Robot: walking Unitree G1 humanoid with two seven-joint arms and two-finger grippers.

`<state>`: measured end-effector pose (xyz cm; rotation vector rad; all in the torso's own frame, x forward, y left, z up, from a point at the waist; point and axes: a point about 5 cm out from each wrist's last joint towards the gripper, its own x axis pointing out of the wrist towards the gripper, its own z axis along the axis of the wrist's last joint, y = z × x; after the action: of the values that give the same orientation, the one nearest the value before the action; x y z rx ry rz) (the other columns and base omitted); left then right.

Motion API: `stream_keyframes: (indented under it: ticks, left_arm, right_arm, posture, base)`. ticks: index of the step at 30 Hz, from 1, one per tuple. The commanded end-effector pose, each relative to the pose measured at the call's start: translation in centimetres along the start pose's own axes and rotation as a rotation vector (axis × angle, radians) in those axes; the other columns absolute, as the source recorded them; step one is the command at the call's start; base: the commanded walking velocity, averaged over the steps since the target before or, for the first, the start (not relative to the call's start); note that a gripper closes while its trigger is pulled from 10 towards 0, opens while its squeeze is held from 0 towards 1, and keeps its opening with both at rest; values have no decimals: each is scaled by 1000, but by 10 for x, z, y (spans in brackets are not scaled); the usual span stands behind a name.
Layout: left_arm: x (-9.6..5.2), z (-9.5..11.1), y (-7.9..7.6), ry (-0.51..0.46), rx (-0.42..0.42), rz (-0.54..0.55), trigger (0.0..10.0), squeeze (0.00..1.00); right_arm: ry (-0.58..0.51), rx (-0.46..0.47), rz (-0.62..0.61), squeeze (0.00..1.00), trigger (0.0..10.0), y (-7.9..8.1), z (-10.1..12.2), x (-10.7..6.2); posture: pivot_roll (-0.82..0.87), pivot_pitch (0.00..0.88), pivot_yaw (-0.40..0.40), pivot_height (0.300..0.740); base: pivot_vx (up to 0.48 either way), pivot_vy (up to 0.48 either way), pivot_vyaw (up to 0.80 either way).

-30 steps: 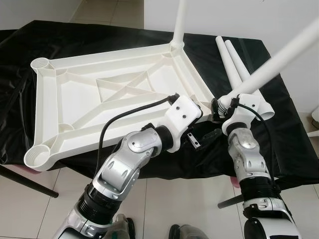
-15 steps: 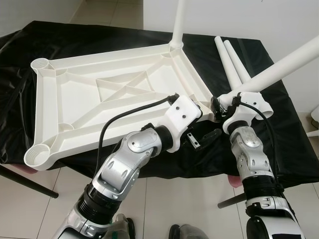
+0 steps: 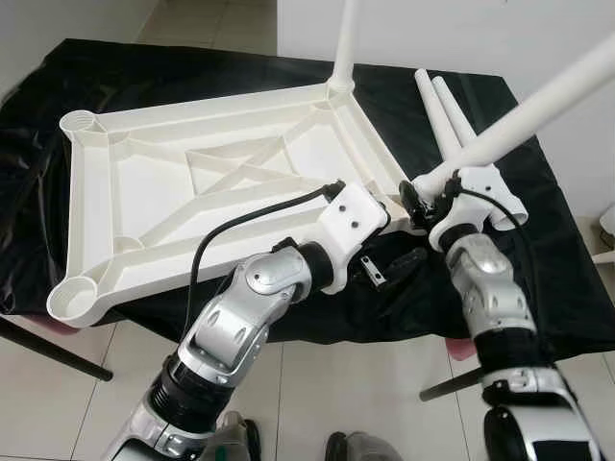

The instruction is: Building children table

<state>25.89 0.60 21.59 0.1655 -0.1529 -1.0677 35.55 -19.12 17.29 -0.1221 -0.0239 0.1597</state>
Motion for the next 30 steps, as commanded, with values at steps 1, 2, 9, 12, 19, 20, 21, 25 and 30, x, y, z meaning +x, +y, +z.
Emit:
stream_keyframes:
  ticks: [1, 2, 9, 12, 19, 20, 21, 25, 30]
  left_arm:
    - [2, 1, -4, -4, 4, -24, 10000, 0]
    - [2, 1, -4, -4, 4, -24, 10000, 0]
    - [2, 0, -5, -6, 2, -27, 10000, 0]
    - [2, 0, -5, -5, 1, -32, 10000, 0]
    - [3, 0, -7, -5, 6, -43, 10000, 0]
    - [3, 0, -7, -6, 6, -44, 10000, 0]
    - [3, 1, -7, -6, 7, -44, 10000, 0]
    - [3, 1, -7, -8, 8, -41, 10000, 0]
    - [3, 2, -6, -11, 7, -35, 10000, 0]
  right_arm:
    - [59, -15, 16, 0, 10000, 1, -6, 0]
    - [59, -15, 16, 0, 10000, 1, -6, 0]
    - [46, 3, -6, 0, 10000, -7, 4, 0]
    - [48, 7, -7, 0, 10000, -9, 5, 0]
    - [147, -21, 34, 0, 10000, -17, 12, 1]
    - [156, -16, 27, 0, 10000, -19, 12, 1]
    - [162, -11, 22, 0, 10000, -20, 12, 1]
    - [161, -11, 18, 0, 10000, -24, 17, 1]
    - [203, -75, 63, 0, 10000, -17, 12, 1]
  posture:
    - [14, 109, -12, 740]
    - [14, 109, -12, 740]
    - [11, 99, -10, 740]
    - [11, 99, -10, 740]
    - [4, 91, -7, 740]
    - [4, 91, -7, 740]
    - [4, 91, -7, 740]
    - [4, 92, -9, 740]
    - [5, 100, -12, 740]
  base:
    - [0, 0, 0]
    - [0, 0, 0]
    - [0, 0, 0]
    - [0, 0, 0]
    - [0, 0, 0]
    - [0, 0, 0]
    - [0, 0, 0]
    - [0, 0, 0]
    - [0, 0, 0]
